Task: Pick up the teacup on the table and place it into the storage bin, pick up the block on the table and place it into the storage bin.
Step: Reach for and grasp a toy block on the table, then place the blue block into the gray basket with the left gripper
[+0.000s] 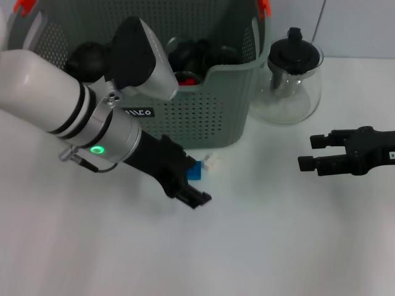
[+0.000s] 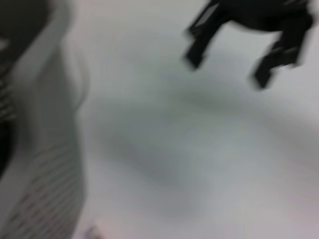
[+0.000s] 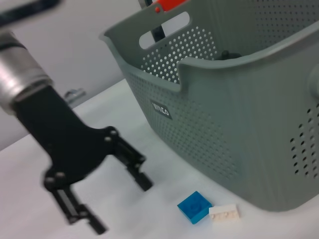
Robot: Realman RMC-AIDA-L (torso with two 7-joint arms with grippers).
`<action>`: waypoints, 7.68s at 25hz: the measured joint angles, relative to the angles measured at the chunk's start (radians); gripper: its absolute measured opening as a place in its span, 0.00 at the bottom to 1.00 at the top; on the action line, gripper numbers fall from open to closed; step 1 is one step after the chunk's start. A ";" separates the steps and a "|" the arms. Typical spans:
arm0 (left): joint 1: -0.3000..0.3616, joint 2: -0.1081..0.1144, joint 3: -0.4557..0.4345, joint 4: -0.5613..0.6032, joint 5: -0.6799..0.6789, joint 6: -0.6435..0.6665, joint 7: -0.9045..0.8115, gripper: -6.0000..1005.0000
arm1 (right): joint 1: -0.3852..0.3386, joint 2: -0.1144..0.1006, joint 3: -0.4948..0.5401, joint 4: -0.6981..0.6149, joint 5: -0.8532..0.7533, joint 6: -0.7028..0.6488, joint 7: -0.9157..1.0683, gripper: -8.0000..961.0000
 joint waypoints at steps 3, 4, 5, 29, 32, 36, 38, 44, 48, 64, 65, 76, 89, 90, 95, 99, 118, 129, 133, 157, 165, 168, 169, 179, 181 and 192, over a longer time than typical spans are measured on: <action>-0.002 0.000 0.025 -0.027 0.025 -0.068 -0.047 0.81 | 0.000 -0.001 0.000 0.000 0.000 0.000 0.006 0.87; -0.003 0.000 0.033 -0.031 0.029 -0.080 -0.054 0.81 | 0.000 -0.001 0.000 0.000 0.000 0.000 0.006 0.87; -0.003 -0.001 0.043 -0.035 0.034 -0.091 -0.056 0.81 | 0.000 -0.001 0.000 0.000 0.000 0.000 0.007 0.87; -0.073 0.002 0.212 -0.177 0.147 -0.316 -0.069 0.80 | 0.003 -0.004 0.000 0.001 -0.005 0.000 0.016 0.87; -0.075 0.002 0.215 -0.186 0.156 -0.335 -0.069 0.80 | 0.003 -0.004 0.000 0.002 -0.005 0.000 0.015 0.87; -0.090 0.002 0.234 -0.228 0.161 -0.369 -0.069 0.80 | 0.002 -0.005 0.000 0.002 -0.005 0.000 0.015 0.87; -0.095 0.003 0.240 -0.241 0.162 -0.381 -0.069 0.80 | 0.002 -0.005 0.000 0.002 -0.005 0.000 0.014 0.87; -0.105 0.002 0.244 -0.254 0.162 -0.407 -0.069 0.80 | 0.002 -0.005 0.000 0.002 -0.005 0.006 0.014 0.87; -0.114 0.002 0.244 -0.275 0.163 -0.419 -0.069 0.80 | 0.001 -0.005 0.000 0.002 -0.005 0.007 0.012 0.87; -0.137 0.002 0.243 -0.318 0.162 -0.422 -0.069 0.79 | -0.001 -0.005 0.000 0.002 -0.005 0.010 0.009 0.87; -0.137 0.003 0.243 -0.316 0.162 -0.413 -0.069 0.79 | -0.001 -0.005 0.000 0.002 -0.005 0.010 0.008 0.87; -0.144 0.004 0.243 -0.296 0.161 -0.346 -0.075 0.78 | -0.003 -0.005 0.000 0.001 -0.005 0.007 0.006 0.87; -0.186 0.005 0.249 -0.285 0.169 -0.312 -0.314 0.78 | -0.006 -0.005 0.000 0.002 -0.004 0.009 0.006 0.87; -0.186 0.005 0.254 -0.285 0.169 -0.312 -0.329 0.78 | -0.006 -0.005 0.000 0.002 -0.004 0.009 0.006 0.87; -0.187 0.002 0.295 -0.284 0.191 -0.342 -0.385 0.78 | -0.005 -0.005 0.000 0.001 -0.003 0.009 0.005 0.87; -0.187 0.001 0.324 -0.284 0.211 -0.363 -0.419 0.77 | -0.003 -0.005 0.000 0.002 -0.003 0.009 0.004 0.87; -0.195 0.000 0.356 -0.293 0.221 -0.389 -0.469 0.76 | -0.002 -0.005 0.000 -0.001 -0.001 0.009 0.004 0.87; -0.203 0.000 0.372 -0.296 0.221 -0.390 -0.507 0.74 | -0.002 -0.005 0.000 0.000 -0.001 0.009 0.004 0.87; -0.213 0.000 0.372 -0.305 0.221 -0.382 -0.535 0.73 | -0.002 -0.005 0.000 0.000 -0.001 0.009 0.004 0.87; -0.260 0.000 0.396 -0.359 0.220 -0.379 -0.593 0.65 | -0.006 -0.005 0.000 0.000 -0.001 0.011 -0.006 0.87; -0.262 0.002 0.395 -0.360 0.221 -0.383 -0.593 0.63 | -0.006 -0.005 0.000 0.000 0.000 0.011 -0.008 0.87; -0.263 0.002 0.395 -0.361 0.221 -0.387 -0.593 0.53 | -0.006 -0.005 0.000 0.000 0.000 0.011 -0.008 0.87; -0.263 0.002 0.395 -0.361 0.221 -0.387 -0.593 0.49 | -0.006 -0.005 0.000 0.000 0.000 0.011 -0.008 0.87; -0.194 0.005 0.345 -0.212 0.221 -0.243 -0.576 0.42 | -0.010 -0.005 0.000 0.000 0.000 0.010 -0.007 0.87; -0.129 0.003 0.278 -0.093 0.209 -0.143 -0.535 0.43 | -0.012 -0.005 0.000 0.000 0.000 0.009 -0.007 0.87; -0.082 0.060 -0.427 0.133 -0.439 0.277 -0.224 0.46 | -0.016 -0.001 0.000 0.000 0.000 0.008 -0.007 0.87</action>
